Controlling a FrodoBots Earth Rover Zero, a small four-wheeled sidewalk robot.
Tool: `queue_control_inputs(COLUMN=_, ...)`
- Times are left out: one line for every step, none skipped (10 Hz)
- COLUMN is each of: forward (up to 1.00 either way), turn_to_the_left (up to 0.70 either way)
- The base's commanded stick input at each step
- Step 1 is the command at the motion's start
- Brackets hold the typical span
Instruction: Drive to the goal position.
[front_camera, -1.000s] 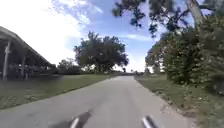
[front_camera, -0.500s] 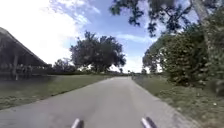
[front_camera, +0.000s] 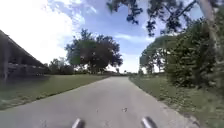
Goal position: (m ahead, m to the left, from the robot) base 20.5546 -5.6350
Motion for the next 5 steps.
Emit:
queue_control_inputs(forward=0.69, turn_to_the_left=0.03)
queue_control_inputs(forward=0.69, turn_to_the_left=0.03)
queue_control_inputs(forward=0.69, turn_to_the_left=0.03)
queue_control_inputs(forward=0.69, turn_to_the_left=0.03)
queue_control_inputs(forward=0.69, turn_to_the_left=0.03)
